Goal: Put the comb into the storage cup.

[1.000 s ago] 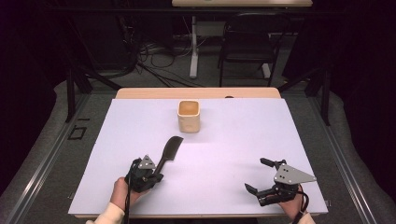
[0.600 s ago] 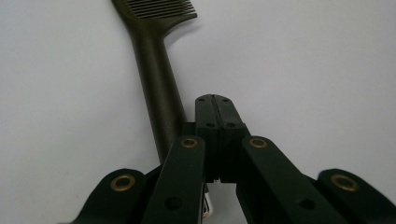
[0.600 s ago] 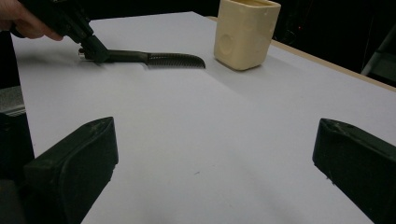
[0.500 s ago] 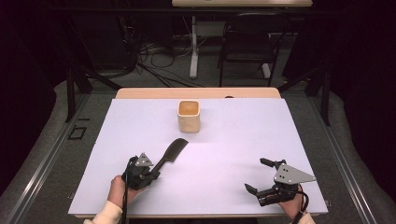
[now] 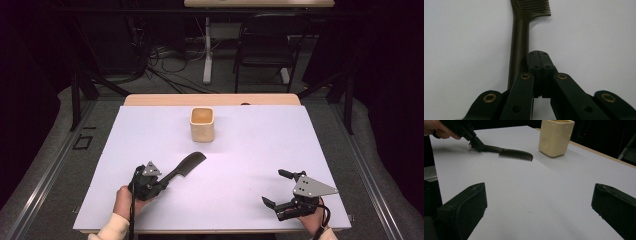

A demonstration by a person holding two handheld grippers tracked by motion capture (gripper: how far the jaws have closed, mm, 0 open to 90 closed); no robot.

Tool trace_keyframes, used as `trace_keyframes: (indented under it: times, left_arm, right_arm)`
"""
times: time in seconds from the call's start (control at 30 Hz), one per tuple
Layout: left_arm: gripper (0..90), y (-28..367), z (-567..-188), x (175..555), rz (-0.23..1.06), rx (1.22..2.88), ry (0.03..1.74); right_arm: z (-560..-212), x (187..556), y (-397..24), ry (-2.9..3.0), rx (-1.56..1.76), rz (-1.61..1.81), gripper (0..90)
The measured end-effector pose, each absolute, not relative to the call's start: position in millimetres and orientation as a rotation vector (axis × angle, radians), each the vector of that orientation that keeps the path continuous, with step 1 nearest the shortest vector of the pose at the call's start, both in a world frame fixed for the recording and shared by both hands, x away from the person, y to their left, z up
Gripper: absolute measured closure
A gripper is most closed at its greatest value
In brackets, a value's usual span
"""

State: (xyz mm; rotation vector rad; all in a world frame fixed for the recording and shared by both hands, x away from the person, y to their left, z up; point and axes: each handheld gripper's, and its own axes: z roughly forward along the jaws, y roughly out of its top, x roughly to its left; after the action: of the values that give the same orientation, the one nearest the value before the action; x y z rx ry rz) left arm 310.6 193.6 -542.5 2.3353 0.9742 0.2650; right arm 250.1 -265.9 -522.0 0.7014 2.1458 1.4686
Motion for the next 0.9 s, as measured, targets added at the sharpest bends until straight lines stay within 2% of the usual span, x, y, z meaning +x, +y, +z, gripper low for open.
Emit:
trace_keyframes:
  times: [0.23,0.47,0.57,0.73,0.9]
  left_arm:
    - [89.5,193.2,-538.9,308.6,0.228,2.327,0.943]
    - [75.1,187.3,-528.5,301.2,0.198,2.318,0.870]
    - [67.4,186.1,-525.9,300.6,0.197,2.322,0.856]
    - [44.7,186.4,-523.4,302.8,0.216,2.331,0.876]
    - [30.5,186.8,-522.0,304.8,0.238,2.342,0.887]
  right_arm:
    - [-521.8,249.9,-266.1,2.148,0.703,1.467,0.0]
    - [-521.9,249.8,-265.9,2.147,0.705,1.471,0.0]
    - [-521.9,249.9,-265.9,2.147,0.705,1.471,0.0]
    - [-521.9,250.2,-265.8,2.145,0.702,1.469,0.0]
    - [-522.0,250.4,-265.6,2.149,0.701,1.470,0.0]
